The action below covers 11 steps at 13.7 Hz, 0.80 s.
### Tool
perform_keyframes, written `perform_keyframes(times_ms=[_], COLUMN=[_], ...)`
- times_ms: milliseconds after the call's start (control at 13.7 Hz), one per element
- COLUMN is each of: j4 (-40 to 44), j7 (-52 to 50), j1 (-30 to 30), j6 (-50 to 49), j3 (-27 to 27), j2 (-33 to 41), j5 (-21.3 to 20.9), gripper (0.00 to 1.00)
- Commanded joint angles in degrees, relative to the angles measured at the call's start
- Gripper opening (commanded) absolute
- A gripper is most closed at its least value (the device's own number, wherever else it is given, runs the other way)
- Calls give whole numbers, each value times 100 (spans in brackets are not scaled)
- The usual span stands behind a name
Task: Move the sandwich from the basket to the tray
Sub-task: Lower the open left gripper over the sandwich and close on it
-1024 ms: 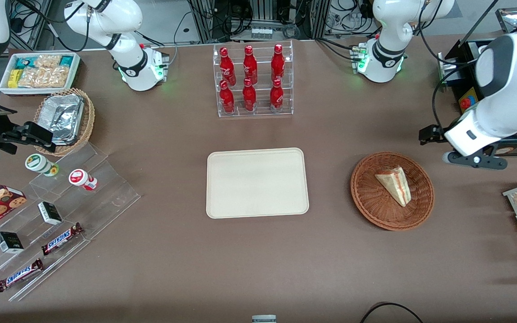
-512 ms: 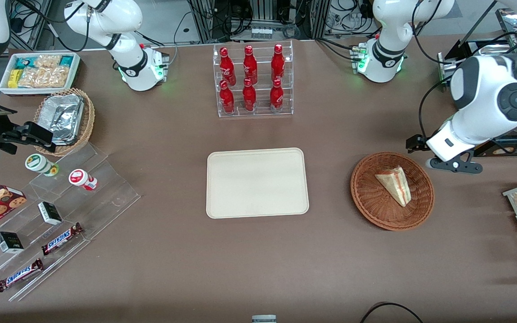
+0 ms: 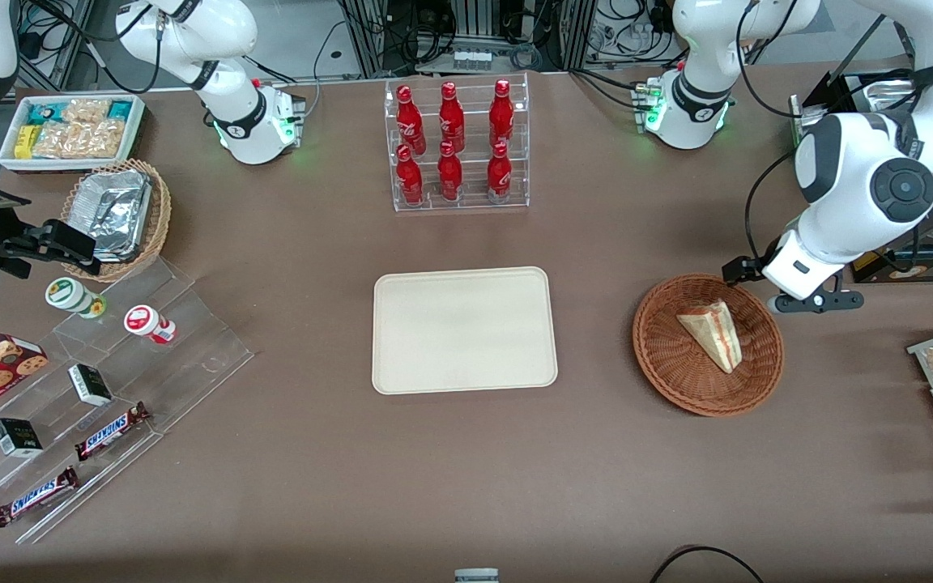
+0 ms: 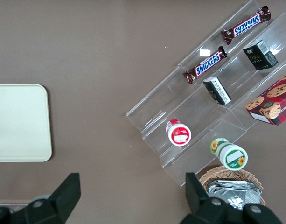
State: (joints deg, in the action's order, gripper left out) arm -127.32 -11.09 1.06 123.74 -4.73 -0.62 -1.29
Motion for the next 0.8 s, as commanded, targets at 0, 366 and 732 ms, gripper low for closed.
perform_keyframes(times_ms=[0,366,732], j4=[-232,-206,-171], j7=[-962,-2169,-2187], j1=[-18,-229,-229], j6=[458,1081,1433], j3=[-45,-63,-63], j2=[-95,-535,-825], j5=[-3,-3,-3], gripper=[100,100,100])
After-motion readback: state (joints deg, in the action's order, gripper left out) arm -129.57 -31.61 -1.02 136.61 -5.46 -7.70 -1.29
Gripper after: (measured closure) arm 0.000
